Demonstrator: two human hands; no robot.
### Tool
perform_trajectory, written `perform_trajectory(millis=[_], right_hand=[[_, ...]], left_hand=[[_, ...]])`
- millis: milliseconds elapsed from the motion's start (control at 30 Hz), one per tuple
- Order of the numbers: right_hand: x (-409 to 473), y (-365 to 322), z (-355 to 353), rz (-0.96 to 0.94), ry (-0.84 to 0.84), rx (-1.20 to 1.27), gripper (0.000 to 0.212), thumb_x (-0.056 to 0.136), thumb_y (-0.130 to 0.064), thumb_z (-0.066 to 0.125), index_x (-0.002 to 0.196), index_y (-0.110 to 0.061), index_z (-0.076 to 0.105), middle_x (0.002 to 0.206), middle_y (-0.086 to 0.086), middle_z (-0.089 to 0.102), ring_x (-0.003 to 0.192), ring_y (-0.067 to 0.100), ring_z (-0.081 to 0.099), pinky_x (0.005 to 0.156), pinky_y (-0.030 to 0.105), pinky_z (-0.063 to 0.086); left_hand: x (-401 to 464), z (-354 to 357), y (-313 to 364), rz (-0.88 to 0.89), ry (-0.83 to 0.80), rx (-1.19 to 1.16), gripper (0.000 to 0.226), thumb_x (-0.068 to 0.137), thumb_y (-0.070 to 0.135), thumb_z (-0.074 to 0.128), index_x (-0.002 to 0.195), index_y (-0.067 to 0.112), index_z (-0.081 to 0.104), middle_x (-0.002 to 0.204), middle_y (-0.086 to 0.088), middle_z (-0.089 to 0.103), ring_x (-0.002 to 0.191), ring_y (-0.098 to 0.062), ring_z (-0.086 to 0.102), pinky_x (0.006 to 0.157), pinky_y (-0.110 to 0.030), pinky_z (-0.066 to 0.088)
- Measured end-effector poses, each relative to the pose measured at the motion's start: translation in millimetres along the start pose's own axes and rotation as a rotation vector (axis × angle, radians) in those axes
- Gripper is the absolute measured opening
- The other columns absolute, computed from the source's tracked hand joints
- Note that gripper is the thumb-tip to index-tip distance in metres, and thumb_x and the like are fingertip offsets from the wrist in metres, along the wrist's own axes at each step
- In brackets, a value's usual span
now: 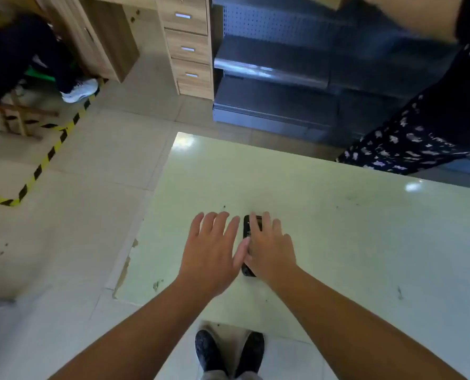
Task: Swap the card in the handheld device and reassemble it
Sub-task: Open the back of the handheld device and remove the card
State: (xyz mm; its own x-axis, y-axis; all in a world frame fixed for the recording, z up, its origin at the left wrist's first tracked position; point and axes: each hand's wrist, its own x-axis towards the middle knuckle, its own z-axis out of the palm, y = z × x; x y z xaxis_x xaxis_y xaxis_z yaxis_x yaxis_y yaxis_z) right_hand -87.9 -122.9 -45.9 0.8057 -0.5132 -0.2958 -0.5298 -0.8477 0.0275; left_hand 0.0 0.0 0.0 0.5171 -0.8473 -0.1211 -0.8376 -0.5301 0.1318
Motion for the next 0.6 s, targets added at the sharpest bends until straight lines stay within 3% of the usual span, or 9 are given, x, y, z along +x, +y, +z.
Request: perform_trajectory(millis=[267,400,600], right_hand=[[23,-8,34,0.056,-0.100,0.011,0.094,0.093,-0.044,0.063,0.163,-0.015,0.008,0.163,0.018,0.020,0.130,0.035,0.042,0.082,0.035,0.058],[30,-13,41,0.127,-0.099,0.034,0.097,0.096,-0.052,0.059,0.165,-0.018,-0.001,0.165,0.020,0.014,0.125,0.036,0.048,0.091,0.035,0.054],[31,-19,28,0.229,-0.118,0.137,0.090,0.092,-0.044,0.066,0.162,-0.023,0.013,0.160,0.012,0.021,0.125,0.032,0.044,0.076,0.032,0.050]], left_hand=[[-10,18,-5,-0.033,-0.002,-0.031,0.058,0.105,0.052,0.029,0.141,0.014,0.054,0.140,-0.011,0.061,0.129,-0.032,0.052,0.116,-0.054,0.032],[-18,21,-9,-0.054,0.005,-0.035,0.056,0.105,0.052,0.032,0.139,0.014,0.055,0.137,-0.011,0.062,0.128,-0.032,0.053,0.116,-0.053,0.033],[-28,22,-18,-0.084,-0.001,-0.019,0.062,0.104,0.055,0.023,0.142,0.015,0.052,0.140,-0.010,0.060,0.130,-0.031,0.051,0.117,-0.053,0.032]])
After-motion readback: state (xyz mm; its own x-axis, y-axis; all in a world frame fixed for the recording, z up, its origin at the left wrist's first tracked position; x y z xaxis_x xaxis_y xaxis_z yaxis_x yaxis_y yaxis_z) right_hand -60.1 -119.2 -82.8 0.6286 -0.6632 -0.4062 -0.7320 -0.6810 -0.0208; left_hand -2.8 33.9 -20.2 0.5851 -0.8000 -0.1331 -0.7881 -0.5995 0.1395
